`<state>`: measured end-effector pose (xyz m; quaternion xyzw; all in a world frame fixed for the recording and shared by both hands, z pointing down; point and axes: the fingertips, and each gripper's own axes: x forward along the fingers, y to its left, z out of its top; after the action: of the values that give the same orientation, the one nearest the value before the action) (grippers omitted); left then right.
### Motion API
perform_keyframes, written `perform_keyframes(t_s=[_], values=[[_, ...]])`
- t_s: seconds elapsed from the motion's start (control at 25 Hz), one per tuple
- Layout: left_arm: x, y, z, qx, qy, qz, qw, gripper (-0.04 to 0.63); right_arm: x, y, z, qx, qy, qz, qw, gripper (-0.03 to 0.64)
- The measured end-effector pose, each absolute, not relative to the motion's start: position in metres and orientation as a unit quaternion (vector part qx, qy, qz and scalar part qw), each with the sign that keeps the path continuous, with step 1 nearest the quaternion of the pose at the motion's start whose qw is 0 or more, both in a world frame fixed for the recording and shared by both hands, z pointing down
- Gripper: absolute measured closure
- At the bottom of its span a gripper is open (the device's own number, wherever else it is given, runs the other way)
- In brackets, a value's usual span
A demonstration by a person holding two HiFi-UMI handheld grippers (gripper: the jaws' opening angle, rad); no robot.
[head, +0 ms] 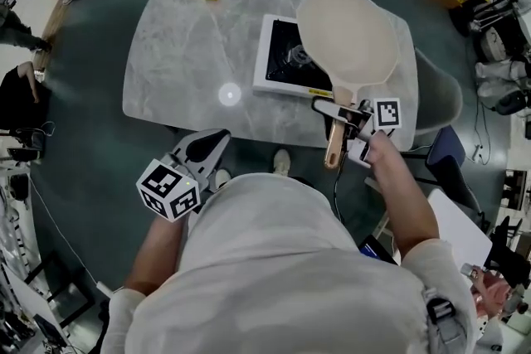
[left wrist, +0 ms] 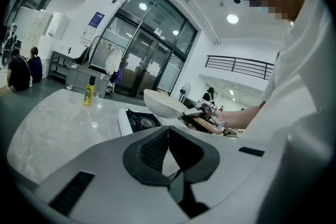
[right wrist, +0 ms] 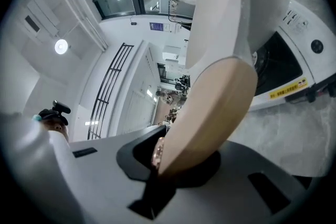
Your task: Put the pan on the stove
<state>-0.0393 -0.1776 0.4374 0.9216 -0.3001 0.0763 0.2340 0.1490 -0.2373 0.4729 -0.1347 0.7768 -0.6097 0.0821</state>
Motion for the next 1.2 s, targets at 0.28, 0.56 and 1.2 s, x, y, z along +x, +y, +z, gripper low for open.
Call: perform_keyframes(t_s=[0.28, 0.56, 1.2], values=[[-0.070, -0.165, 0.439, 0.919, -0.310, 0.069, 0.234, 0.577, 0.106, -0.233, 0.485, -0.113, 0.778, -0.615, 0.063, 0.563], [-0.093, -0.156, 0.442, 0.916, -0.316, 0.075, 0.236, 0.577, 0.086, -0.237, 0.503, -0.105, 0.778, -0.618, 0.045, 0.561], [-0.095, -0.155, 0.447, 0.912, -0.320, 0.075, 0.244, 0.577, 0.081, -0.241, 0.526, -0.112, 0.765, -0.633, 0.041, 0.561]])
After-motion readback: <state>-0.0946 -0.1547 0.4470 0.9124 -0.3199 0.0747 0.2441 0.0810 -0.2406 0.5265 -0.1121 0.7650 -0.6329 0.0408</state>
